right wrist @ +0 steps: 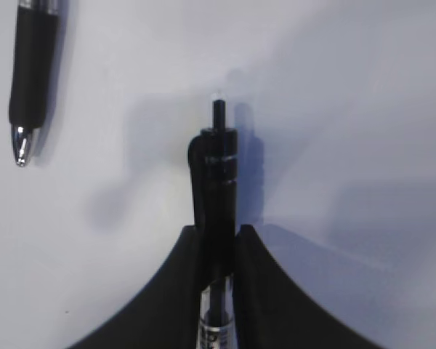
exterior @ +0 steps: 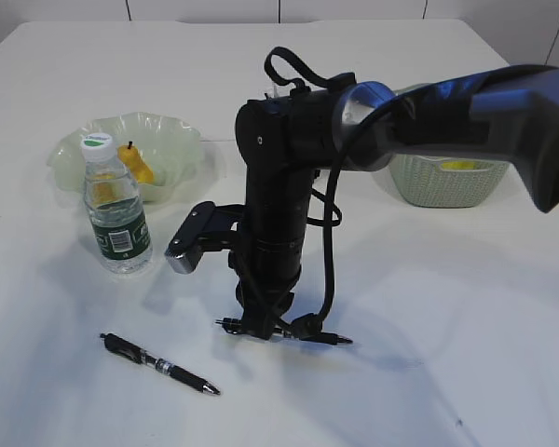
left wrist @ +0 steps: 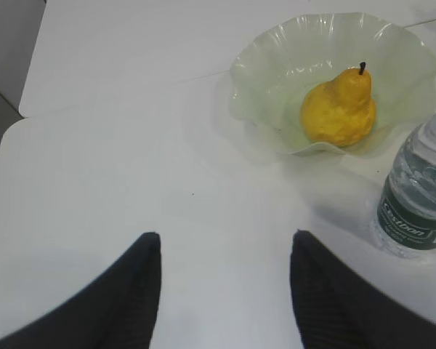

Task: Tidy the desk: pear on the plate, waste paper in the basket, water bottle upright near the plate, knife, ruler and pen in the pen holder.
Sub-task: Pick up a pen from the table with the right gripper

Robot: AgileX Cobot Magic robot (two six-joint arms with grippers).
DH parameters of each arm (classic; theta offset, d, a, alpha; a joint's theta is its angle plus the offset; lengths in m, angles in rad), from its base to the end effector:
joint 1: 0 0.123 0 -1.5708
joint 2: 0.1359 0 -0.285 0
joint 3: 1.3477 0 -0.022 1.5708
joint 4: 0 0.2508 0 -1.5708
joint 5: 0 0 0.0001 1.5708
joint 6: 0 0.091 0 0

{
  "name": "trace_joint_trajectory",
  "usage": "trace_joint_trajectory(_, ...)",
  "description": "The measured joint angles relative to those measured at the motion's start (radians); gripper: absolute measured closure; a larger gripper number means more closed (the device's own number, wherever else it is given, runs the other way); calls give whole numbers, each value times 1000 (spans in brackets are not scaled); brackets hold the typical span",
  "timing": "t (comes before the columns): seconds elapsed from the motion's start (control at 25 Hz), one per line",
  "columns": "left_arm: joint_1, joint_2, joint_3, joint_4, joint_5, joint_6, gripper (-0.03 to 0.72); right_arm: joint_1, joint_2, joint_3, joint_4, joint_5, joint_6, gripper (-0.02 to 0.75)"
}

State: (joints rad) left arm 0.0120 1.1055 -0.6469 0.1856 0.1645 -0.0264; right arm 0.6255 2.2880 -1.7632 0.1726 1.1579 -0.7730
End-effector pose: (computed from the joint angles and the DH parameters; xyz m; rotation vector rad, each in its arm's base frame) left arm 0.2277 0.0055 0.2758 0.1342 2.1022 0.1331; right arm 0.3559 0.2747 0.1342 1.9210 -2.4570 -0.2478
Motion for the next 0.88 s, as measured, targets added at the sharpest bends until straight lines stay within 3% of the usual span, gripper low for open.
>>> trace_joint_trajectory(0.88, 0, 0, 0, 0, 4, 0, 286, 0, 0, 0, -20, -89, 78, 667)
